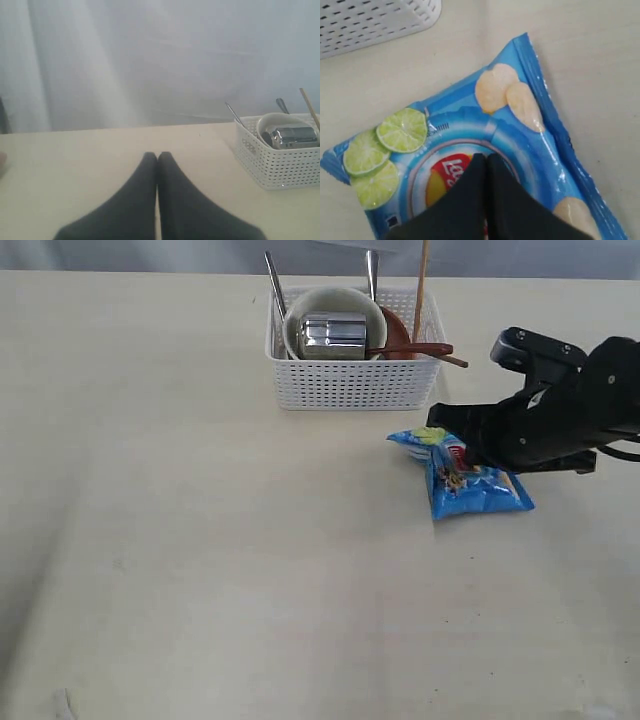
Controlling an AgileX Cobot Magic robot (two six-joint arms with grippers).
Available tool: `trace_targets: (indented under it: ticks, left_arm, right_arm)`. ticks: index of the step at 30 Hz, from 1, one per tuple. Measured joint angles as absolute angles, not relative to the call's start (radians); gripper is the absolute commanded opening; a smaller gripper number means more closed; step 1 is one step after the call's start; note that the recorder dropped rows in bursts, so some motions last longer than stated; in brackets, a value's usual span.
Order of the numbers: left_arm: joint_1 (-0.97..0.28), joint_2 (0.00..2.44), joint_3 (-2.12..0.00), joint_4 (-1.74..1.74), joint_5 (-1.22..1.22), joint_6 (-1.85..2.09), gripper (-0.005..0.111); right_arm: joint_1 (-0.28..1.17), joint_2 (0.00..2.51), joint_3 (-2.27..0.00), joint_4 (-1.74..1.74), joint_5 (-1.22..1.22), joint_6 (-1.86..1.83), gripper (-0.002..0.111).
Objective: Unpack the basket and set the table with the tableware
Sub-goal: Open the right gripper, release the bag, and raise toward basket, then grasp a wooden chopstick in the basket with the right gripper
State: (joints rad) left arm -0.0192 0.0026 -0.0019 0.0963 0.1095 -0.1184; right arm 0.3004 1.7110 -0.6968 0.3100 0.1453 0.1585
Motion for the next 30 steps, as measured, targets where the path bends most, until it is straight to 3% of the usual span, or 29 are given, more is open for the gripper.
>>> trace_targets:
  ticks: [25, 27, 30]
  left_arm:
    - [-0.019, 0.003, -0.002, 0.096, 0.109, -0.118, 0.000]
    - [-0.019, 0.003, -0.002, 0.096, 0.109, -0.118, 0.000]
    - [-0.019, 0.003, -0.002, 0.096, 0.109, -0.118, 0.000]
  right_arm:
    - [0.252, 1.684, -0.677, 0.314, 0.000, 0.142, 0.001]
    - [0.244, 1.645, -0.677, 0.302, 0.037, 0.103, 0.009]
    - [0.242, 1.576, -0.677, 0.298, 0.100, 0.045, 0.036]
